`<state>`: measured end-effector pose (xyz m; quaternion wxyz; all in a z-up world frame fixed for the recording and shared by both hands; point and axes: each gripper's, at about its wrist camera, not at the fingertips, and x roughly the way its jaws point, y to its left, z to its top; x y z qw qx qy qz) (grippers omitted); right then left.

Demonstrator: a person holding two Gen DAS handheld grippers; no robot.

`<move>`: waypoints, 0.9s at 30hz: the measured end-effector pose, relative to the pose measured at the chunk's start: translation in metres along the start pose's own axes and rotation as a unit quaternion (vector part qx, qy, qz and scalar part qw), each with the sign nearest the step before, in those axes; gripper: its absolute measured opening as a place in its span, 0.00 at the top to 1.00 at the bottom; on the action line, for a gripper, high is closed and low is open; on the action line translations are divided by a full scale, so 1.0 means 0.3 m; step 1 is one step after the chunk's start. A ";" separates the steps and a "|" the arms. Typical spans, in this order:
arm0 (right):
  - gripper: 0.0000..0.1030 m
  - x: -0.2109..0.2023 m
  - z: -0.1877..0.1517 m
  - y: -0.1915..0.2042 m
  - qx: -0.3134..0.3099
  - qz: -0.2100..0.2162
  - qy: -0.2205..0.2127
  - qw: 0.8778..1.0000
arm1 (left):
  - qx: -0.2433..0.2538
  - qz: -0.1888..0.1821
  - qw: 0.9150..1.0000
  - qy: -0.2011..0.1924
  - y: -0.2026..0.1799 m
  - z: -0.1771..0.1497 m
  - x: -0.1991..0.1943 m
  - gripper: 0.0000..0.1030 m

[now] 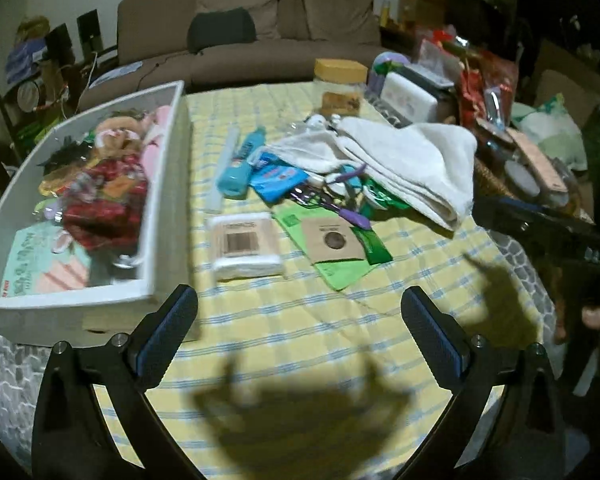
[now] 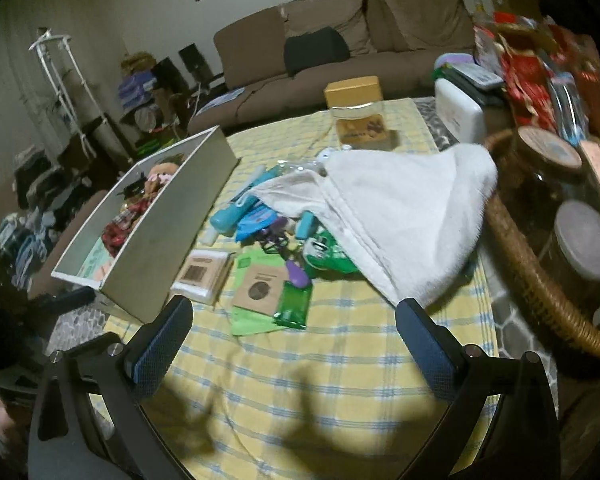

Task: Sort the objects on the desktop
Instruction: 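Reach the left gripper to the white cotton swab pack and grasp it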

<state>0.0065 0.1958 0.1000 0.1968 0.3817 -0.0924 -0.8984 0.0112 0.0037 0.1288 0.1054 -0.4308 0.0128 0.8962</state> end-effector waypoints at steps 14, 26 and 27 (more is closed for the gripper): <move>0.01 -0.014 -0.028 -0.113 0.028 0.041 0.007 0.999 | -0.068 0.149 0.986 0.034 -0.033 0.050 0.362 0.21; 0.01 -0.017 -0.020 -0.110 0.037 0.072 0.014 0.997 | -0.125 0.170 0.977 0.030 0.056 0.087 0.457 0.17; 0.01 -0.018 -0.019 -0.112 0.038 0.073 0.014 0.996 | -0.133 0.169 0.976 0.027 0.069 0.088 0.452 0.24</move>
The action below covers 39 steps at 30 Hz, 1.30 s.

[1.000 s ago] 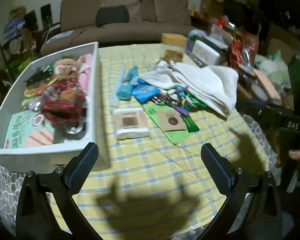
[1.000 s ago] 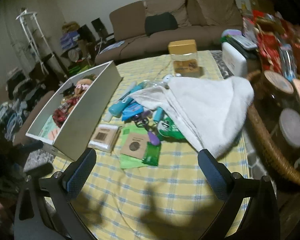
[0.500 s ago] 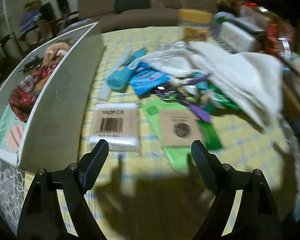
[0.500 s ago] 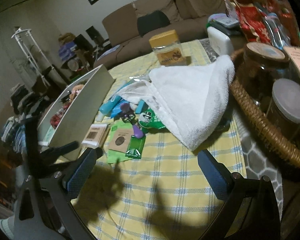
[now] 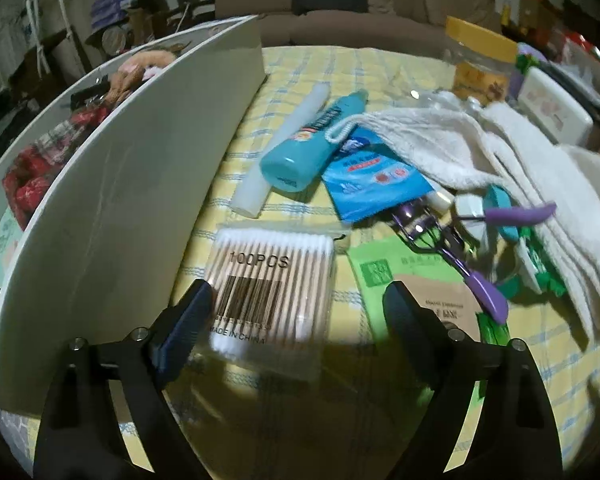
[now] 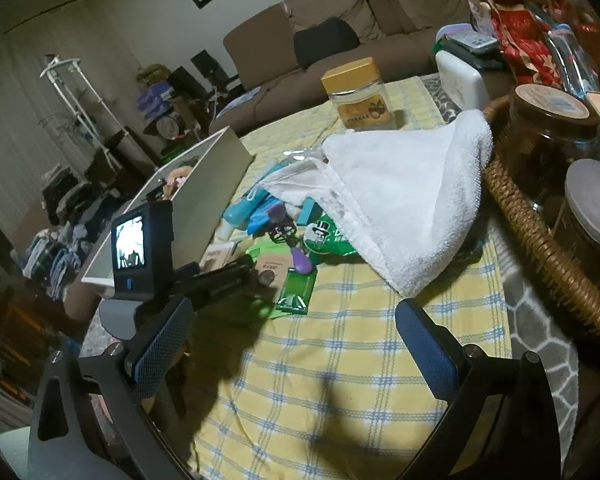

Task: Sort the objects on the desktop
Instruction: 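Reach the left gripper to the white cotton swab pack and grasp it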

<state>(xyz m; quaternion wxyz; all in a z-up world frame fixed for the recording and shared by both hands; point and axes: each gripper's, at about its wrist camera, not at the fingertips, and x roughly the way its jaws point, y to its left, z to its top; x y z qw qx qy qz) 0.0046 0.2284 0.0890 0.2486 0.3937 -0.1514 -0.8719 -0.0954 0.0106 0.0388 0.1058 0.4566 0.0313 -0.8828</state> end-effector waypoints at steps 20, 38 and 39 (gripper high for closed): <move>0.00 0.014 -0.003 0.012 0.000 0.010 0.008 1.000 | 0.018 -0.208 0.978 0.026 0.036 -0.112 -0.141 0.33; 0.04 0.063 -0.012 0.014 -0.004 -0.012 0.025 1.000 | -0.020 -0.108 0.991 0.075 0.050 -0.045 -0.006 0.40; 0.04 0.063 -0.012 0.013 -0.004 -0.011 0.026 1.000 | -0.022 -0.117 0.990 0.076 0.062 -0.049 -0.017 0.41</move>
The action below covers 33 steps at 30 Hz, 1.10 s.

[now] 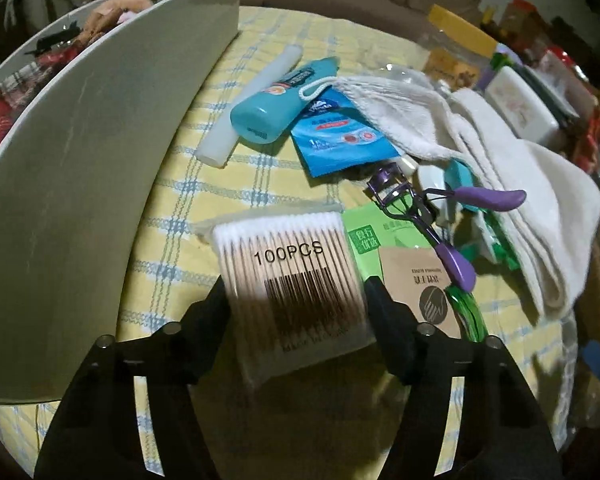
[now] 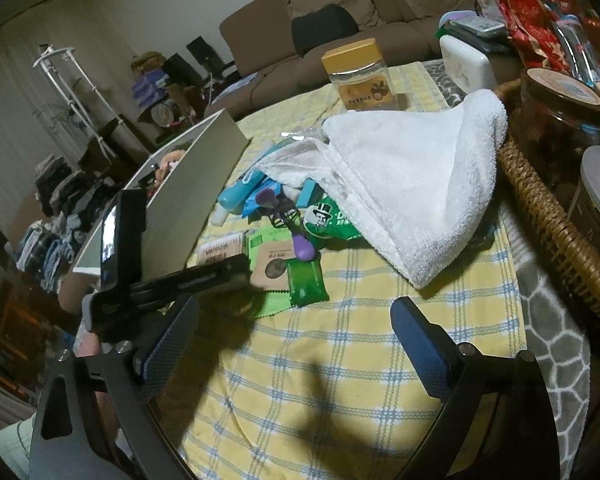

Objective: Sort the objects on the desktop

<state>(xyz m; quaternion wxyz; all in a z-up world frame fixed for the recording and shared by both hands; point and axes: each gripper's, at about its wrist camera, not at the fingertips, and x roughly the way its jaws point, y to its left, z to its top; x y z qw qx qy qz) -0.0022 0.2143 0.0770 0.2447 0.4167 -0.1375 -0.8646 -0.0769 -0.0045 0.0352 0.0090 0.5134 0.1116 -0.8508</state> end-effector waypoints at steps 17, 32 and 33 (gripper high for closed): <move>0.53 0.150 -0.029 0.093 0.102 0.251 0.080 0.959 | 0.144 -0.149 0.977 -0.053 -0.084 -0.216 -0.410 0.83; 0.15 0.076 -0.109 0.128 -0.109 -0.015 0.062 0.992 | 0.131 -0.188 0.973 -0.019 -0.043 -0.386 -0.314 0.26; 0.15 0.080 -0.127 0.145 -0.136 -0.021 0.063 0.988 | 0.120 -0.196 0.973 -0.018 -0.021 -0.388 -0.313 0.26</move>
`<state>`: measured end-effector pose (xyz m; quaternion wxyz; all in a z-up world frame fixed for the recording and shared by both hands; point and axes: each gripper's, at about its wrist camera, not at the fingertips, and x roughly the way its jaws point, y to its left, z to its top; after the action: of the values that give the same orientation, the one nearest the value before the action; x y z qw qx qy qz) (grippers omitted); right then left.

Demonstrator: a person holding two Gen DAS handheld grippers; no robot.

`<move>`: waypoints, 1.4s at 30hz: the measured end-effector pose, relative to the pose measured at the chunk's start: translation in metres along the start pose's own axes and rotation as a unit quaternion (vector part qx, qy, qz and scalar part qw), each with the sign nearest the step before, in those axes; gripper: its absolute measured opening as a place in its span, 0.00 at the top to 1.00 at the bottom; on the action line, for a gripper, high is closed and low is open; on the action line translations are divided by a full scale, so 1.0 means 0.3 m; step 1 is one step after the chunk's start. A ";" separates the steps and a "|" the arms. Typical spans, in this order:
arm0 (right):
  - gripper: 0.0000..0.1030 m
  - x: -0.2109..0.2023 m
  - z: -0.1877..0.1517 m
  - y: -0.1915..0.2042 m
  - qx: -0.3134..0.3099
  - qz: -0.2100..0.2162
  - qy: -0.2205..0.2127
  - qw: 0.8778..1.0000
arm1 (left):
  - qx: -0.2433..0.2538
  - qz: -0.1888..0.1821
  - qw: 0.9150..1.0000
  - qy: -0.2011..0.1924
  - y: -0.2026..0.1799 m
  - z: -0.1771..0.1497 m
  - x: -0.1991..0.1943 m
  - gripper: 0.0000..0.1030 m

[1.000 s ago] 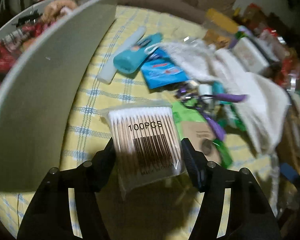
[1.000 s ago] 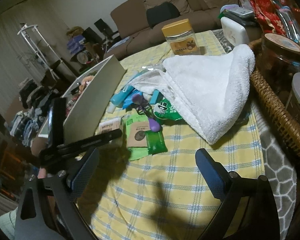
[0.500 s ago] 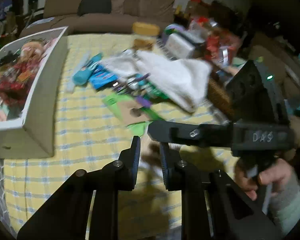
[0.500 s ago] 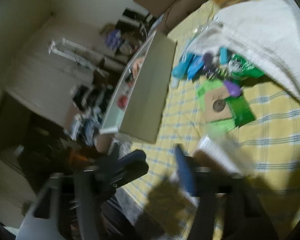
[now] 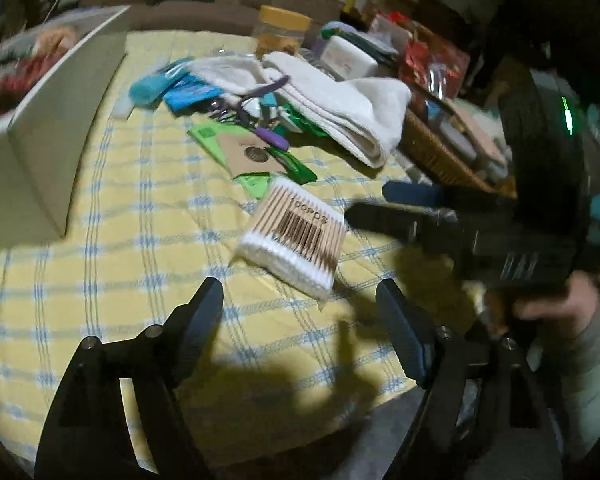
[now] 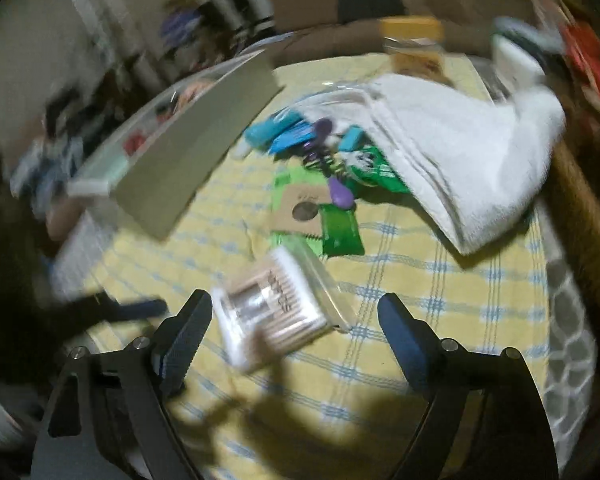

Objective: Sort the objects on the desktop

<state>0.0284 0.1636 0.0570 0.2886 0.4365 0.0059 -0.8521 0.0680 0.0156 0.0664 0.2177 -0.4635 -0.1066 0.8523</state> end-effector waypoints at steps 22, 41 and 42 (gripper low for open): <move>0.30 0.076 -0.083 0.197 -0.186 0.054 0.000 0.981 | -0.171 -0.206 0.963 0.019 0.266 0.031 0.071 0.55; 0.30 -0.019 0.144 0.482 -0.256 0.065 -0.061 0.963 | -0.189 -0.234 0.952 -0.048 0.387 0.200 -0.244 0.77; 0.30 -0.019 0.171 0.499 -0.263 0.066 -0.061 0.961 | -0.189 -0.235 0.952 -0.058 0.404 0.224 -0.267 0.77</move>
<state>0.0675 0.0282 0.1292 0.4484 0.2922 0.1833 -0.8246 0.0169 -0.1276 0.1162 0.3136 -0.4078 -0.3843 0.7666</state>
